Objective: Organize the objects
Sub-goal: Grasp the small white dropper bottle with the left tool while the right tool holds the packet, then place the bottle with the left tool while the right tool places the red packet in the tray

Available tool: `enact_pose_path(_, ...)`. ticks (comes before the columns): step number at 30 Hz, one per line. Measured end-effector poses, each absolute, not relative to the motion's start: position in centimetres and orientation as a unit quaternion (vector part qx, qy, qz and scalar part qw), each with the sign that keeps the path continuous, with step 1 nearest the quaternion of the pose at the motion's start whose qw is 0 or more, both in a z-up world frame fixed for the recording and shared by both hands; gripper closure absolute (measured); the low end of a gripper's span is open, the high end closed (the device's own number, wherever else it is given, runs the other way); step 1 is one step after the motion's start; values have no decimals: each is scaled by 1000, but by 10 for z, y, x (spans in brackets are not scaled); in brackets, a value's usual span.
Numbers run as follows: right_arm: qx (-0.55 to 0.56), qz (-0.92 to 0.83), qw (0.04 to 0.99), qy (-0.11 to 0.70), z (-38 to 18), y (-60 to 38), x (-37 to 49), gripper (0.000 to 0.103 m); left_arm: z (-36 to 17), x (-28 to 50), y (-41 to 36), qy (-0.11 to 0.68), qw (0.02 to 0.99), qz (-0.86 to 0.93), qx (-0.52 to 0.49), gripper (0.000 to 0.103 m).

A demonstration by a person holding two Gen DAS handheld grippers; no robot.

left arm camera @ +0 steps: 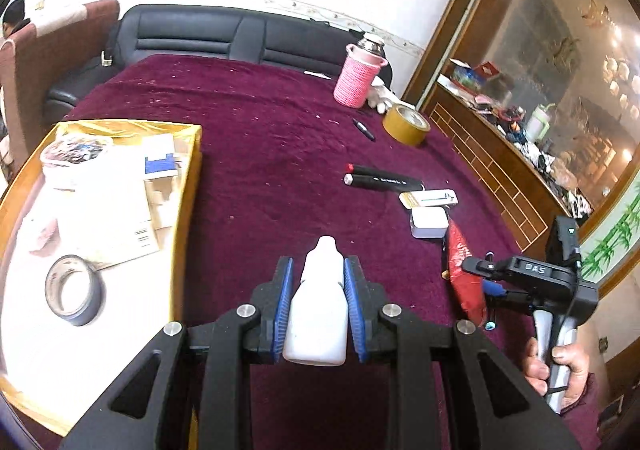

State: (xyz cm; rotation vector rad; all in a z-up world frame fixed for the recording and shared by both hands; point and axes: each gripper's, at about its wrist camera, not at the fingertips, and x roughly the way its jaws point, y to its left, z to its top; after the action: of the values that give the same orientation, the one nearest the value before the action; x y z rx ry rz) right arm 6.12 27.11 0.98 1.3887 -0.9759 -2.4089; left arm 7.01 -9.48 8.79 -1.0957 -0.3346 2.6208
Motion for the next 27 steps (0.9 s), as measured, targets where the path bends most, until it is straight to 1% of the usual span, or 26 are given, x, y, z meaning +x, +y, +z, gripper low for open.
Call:
enact_pose_path(3,480,-819,77,-306,13,259,51,41,88,76,-101,-121,139,909,-374,78)
enact_pose_path(5,487,-829,62,-268,17,245,44,29,87,79,-102,-122,142,908,-374,78)
enact_pose_path(6,489,-836,56,-244,19,237,41,28,86,80,-103,-123,143,908,-375,78)
enact_pose_path(8,491,-852,29,-180,21,216,38,28,84,82,-105,-127,145,906,-375,78)
enact_pose_path(9,490,-858,15,-151,21,207,35,30,84,83,-106,-130,146,906,-375,78)
enact_pose_path(10,485,-865,-2,-131,20,201,34,36,83,84,-109,-132,146,906,-375,78)
enact_pose_path(11,478,-868,-8,-130,20,200,33,39,84,86,-112,-135,146,906,-374,78)
enact_pose_path(14,464,-865,11,-190,18,220,37,46,86,91,-125,-140,142,908,-370,78)
enact_pose_path(16,455,-847,54,-269,15,240,43,47,89,94,-135,-148,139,908,-366,78)
enact_pose_path(21,434,-786,153,-413,5,262,54,47,100,101,-169,-156,116,917,-347,78)
enact_pose_path(24,427,-753,206,-456,4,253,55,47,102,103,-192,-156,92,921,-343,78)
enact_pose_path(27,426,-731,247,-472,8,234,52,47,98,105,-217,-154,65,922,-350,78)
